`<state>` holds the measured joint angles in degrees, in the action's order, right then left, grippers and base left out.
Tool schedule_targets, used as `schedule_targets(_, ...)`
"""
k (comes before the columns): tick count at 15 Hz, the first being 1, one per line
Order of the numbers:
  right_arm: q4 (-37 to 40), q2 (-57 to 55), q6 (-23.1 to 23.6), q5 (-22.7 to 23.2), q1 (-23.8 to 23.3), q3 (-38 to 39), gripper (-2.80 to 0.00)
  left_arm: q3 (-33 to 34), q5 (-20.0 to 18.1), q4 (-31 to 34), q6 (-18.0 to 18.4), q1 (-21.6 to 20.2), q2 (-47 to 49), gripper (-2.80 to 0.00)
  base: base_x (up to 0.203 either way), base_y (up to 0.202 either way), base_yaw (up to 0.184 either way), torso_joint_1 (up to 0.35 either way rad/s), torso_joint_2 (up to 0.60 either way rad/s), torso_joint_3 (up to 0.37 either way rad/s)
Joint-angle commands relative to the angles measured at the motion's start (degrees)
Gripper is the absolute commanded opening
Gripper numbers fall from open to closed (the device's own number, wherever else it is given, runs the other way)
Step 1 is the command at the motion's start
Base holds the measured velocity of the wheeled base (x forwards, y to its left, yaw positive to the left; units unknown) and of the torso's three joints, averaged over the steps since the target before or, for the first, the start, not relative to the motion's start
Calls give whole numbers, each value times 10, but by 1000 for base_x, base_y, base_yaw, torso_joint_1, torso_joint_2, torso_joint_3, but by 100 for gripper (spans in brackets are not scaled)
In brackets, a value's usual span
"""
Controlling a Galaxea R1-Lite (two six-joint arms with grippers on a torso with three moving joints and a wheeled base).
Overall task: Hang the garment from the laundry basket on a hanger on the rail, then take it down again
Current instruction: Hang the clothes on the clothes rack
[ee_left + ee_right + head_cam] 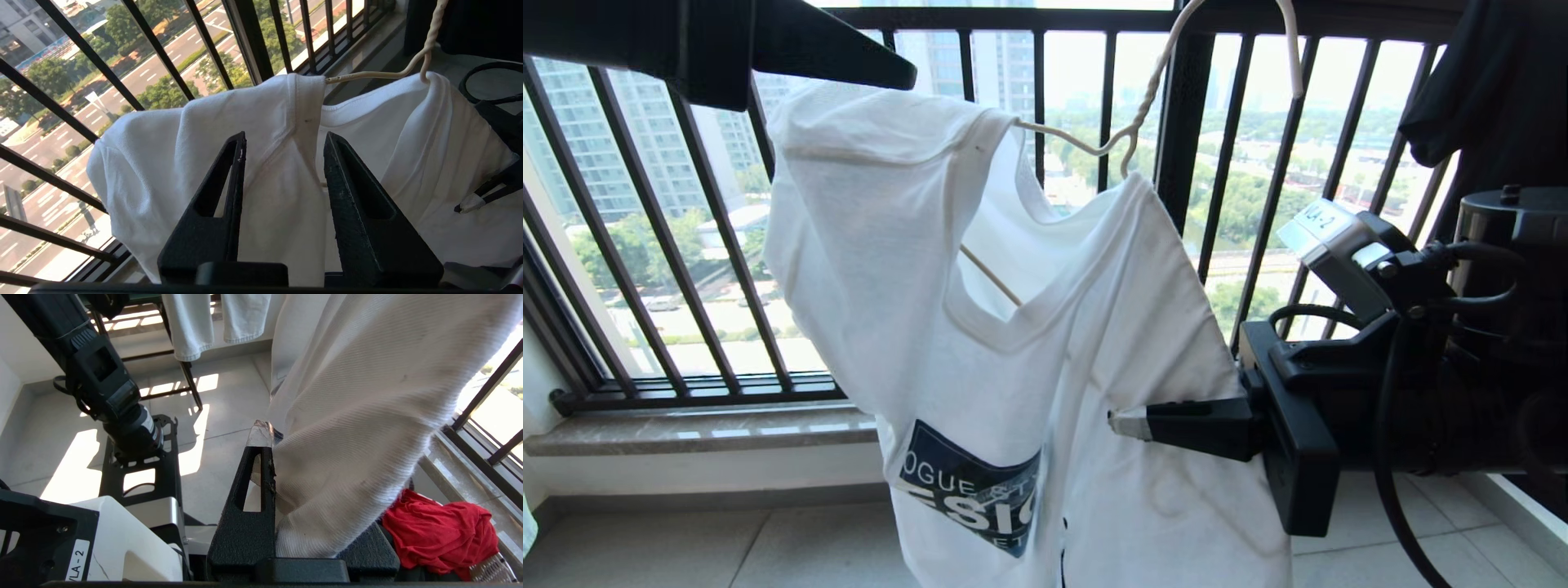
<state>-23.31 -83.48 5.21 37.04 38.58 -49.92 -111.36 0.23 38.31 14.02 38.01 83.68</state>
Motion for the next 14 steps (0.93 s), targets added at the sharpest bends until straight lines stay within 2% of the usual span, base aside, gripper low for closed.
schedule_targets(1,-2,0,1,2,-1,0,-280,2,66,2,1,29,31,0,0,0,0,0,0,0)
schedule_targets(2,-2,0,1,2,-1,0,-280,3,93,2,3,38,35,0,0,0,0,0,0,0)
schedule_targets(3,-2,0,1,2,-1,0,-280,4,102,2,4,45,33,0,0,0,0,0,0,0)
schedule_targets(5,-2,1,1,2,-1,0,-280,13,105,2,4,53,26,0,0,0,0,0,0,0)
schedule_targets(8,-2,2,1,2,-1,0,-280,25,133,-1,3,61,35,0,0,0,0,0,0,0)
schedule_targets(11,-2,2,1,2,-1,0,-280,32,136,-2,0,61,42,0,0,0,0,0,0,0)
schedule_targets(14,-2,5,1,2,-1,1,-280,35,173,-10,-2,61,59,0,0,0,0,0,0,0)
